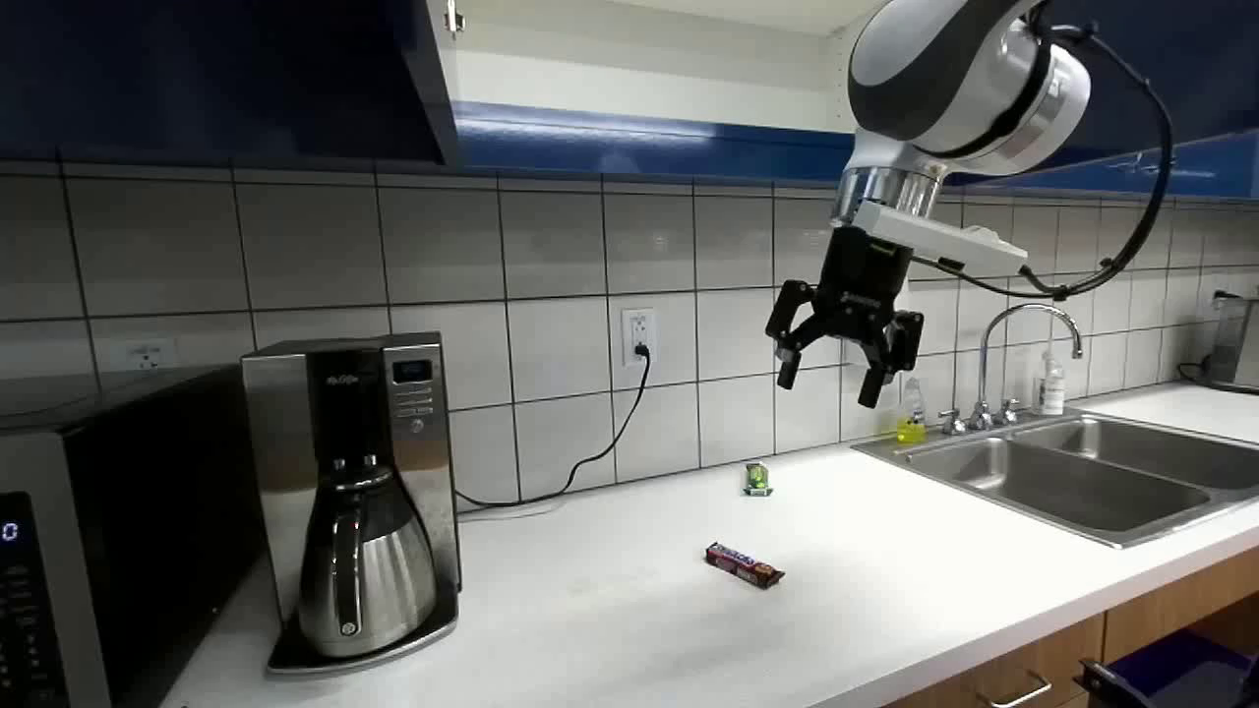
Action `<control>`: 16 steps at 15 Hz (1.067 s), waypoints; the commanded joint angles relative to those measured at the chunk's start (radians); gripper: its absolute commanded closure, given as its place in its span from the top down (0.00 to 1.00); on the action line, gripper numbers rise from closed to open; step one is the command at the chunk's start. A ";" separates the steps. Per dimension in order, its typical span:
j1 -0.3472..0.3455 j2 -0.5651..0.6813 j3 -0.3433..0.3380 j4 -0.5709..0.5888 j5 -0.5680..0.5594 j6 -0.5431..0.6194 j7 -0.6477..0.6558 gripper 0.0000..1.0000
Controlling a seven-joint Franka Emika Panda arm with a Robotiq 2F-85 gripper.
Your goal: Pick the candy bar and put it into the cupboard
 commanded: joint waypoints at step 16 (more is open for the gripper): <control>-0.069 0.165 -0.010 0.083 -0.073 0.093 -0.033 1.00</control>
